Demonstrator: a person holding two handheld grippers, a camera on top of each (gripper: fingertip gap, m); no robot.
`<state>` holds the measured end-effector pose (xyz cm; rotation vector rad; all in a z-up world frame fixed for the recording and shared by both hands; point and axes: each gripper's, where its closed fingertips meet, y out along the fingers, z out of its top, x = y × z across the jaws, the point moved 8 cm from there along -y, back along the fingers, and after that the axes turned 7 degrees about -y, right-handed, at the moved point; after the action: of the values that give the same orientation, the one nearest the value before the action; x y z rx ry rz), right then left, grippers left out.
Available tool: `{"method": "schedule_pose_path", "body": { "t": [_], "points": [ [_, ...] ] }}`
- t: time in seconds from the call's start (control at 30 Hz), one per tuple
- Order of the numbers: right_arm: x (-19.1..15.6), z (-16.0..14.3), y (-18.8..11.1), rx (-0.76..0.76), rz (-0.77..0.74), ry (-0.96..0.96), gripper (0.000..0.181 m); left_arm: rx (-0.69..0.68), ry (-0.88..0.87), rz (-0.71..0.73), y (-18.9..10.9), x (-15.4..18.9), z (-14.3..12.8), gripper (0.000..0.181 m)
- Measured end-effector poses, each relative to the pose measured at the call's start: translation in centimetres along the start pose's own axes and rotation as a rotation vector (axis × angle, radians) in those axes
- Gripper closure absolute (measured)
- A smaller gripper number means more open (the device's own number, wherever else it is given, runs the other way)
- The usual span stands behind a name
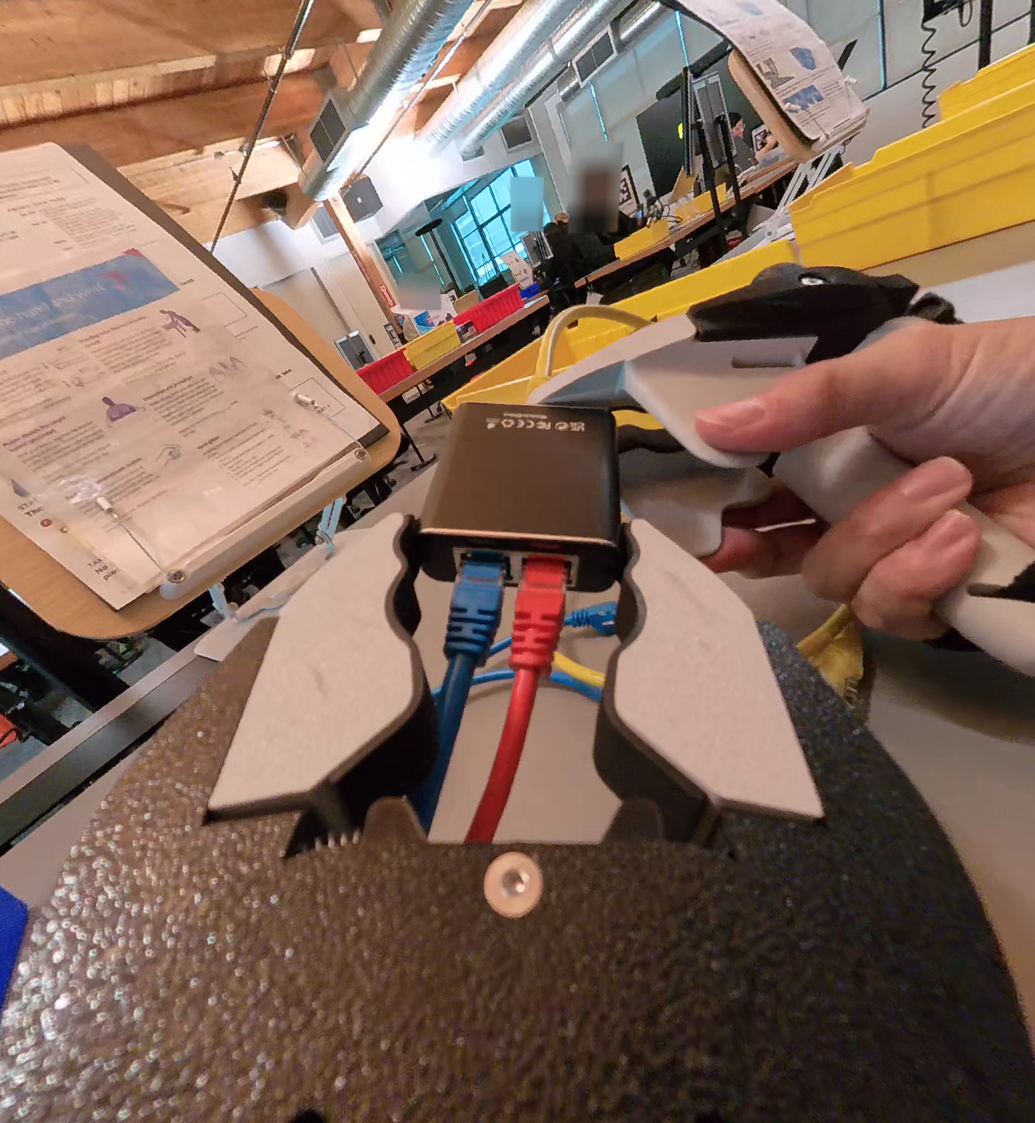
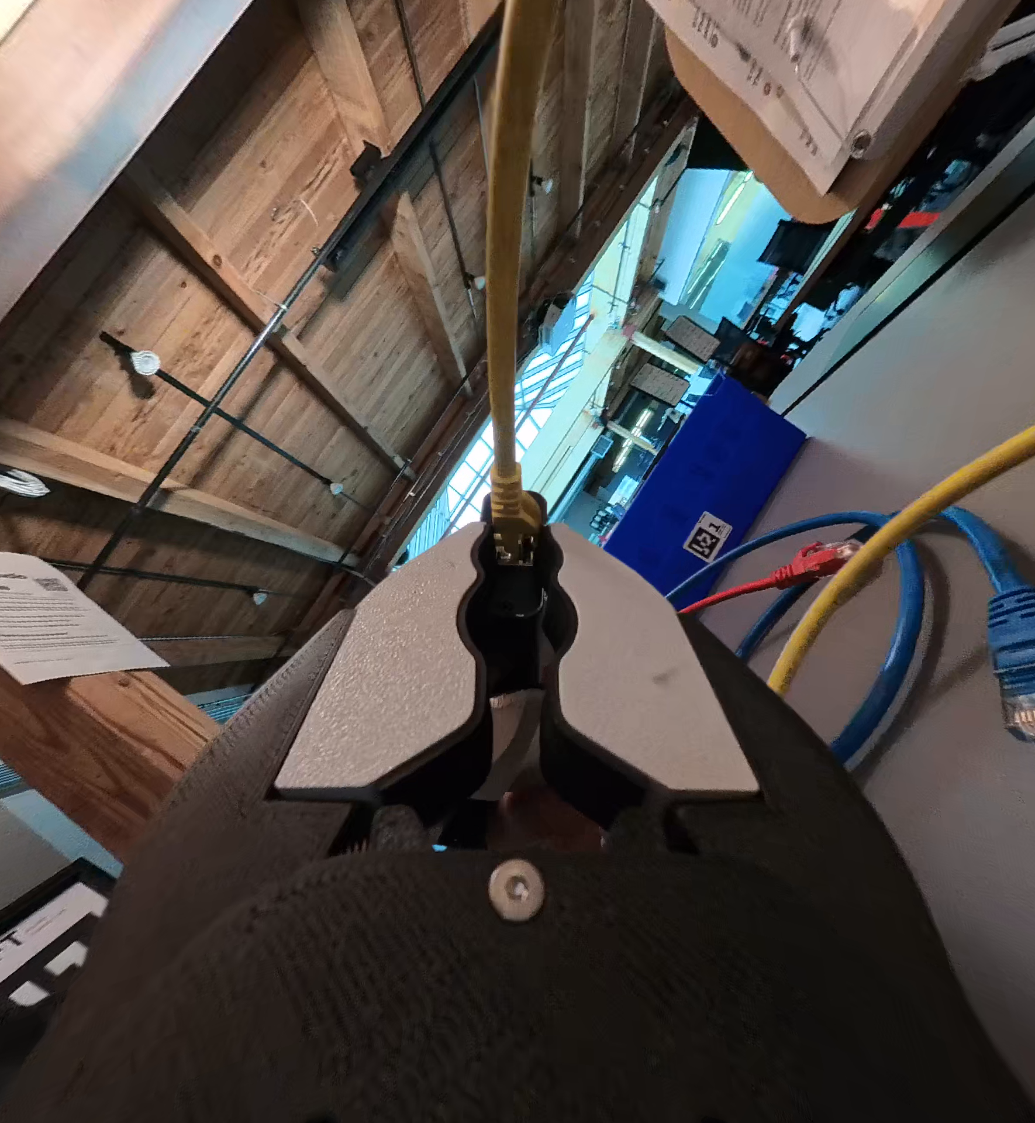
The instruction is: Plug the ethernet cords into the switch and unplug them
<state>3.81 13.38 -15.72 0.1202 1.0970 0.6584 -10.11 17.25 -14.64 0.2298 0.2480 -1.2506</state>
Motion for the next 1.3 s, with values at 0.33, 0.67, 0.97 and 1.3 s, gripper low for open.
{"method": "schedule_pose_path", "body": {
  "t": [0.33,0.67,0.97,1.3],
  "points": [
    [0.4,-0.2,0.3,0.011,-0.006,0.111,0.168,-0.006,-0.045,0.003,-0.1,-0.3,-0.1,0.119],
    [0.6,-0.3,0.1,0.024,-0.013,0.116,0.169,-0.013,-0.025,0.017,0.1,-0.2,-0.1,0.119],
    [0.2,0.5,0.3,-0.085,-0.007,-0.108,0.168,-0.019,-0.008,0.03,0.3,-0.1,-0.2,0.119],
    [-0.5,0.7,3.0,-0.116,0.023,-0.228,0.169,0.047,-0.016,0.142,-0.5,-1.3,0.2,0.119]
  ]
}}
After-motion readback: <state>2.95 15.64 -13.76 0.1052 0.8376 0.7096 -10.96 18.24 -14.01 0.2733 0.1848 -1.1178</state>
